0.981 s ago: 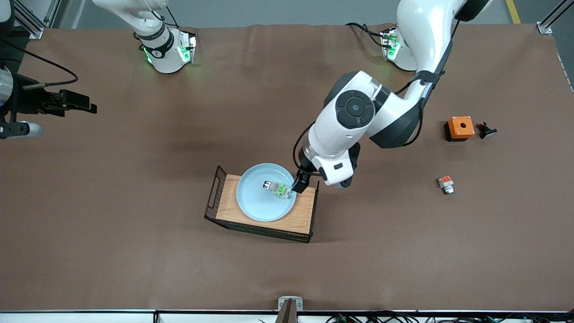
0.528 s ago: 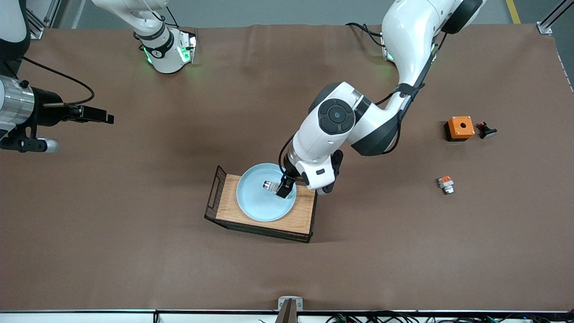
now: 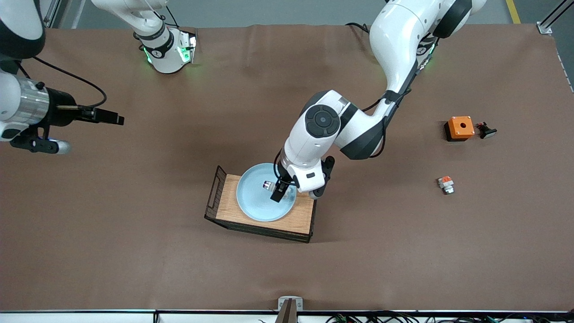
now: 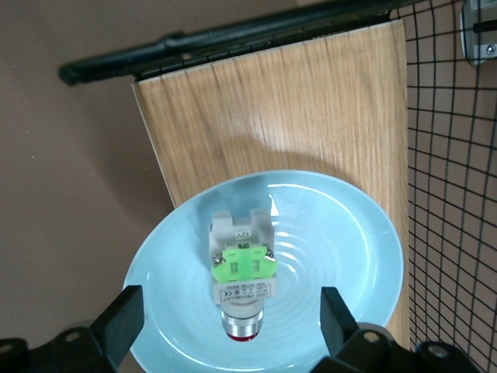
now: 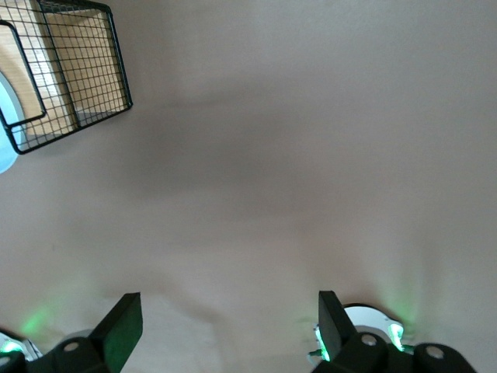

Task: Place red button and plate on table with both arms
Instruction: 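Lower the left gripper and grasp the green-and-white button, then lift the button with the left gripper while the right gripper reaches the plate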

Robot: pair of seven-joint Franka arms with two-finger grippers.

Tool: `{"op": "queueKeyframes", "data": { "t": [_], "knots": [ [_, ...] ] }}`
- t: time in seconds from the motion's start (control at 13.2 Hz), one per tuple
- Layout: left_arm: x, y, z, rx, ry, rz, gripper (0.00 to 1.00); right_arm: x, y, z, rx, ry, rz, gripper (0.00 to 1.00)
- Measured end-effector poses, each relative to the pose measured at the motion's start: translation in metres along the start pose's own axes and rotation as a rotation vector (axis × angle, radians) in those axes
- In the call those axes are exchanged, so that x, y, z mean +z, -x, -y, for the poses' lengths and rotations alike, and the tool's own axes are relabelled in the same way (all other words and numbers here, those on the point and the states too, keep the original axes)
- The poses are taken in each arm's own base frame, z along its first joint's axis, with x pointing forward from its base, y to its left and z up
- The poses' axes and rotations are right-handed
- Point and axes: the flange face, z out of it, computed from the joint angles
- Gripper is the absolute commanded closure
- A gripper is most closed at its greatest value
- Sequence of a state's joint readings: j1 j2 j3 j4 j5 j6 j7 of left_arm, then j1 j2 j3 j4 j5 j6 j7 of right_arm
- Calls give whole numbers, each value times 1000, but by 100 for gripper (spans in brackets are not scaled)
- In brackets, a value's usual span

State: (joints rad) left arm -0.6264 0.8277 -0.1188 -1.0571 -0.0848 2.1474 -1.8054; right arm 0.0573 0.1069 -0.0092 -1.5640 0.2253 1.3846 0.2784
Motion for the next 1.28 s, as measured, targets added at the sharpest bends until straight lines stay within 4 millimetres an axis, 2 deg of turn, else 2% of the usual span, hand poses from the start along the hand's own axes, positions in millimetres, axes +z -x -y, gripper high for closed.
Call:
{"op": "queueKeyframes", "data": {
  "t": [0.23,0.53,0.98,1.28],
  "knots": [
    [10,-3,-2,0,19,-3,0,3,5,23,57,6,-16,0],
    [15,-2,-3,19,38,-6,0,4,5,32,110,2,-37,0],
    [16,-2,-3,21,45,-6,0,5,-2,29,126,-6,-57,0],
    [22,-4,-4,19,54,-6,6,17,-11,22,142,-3,-68,0]
  ]
}}
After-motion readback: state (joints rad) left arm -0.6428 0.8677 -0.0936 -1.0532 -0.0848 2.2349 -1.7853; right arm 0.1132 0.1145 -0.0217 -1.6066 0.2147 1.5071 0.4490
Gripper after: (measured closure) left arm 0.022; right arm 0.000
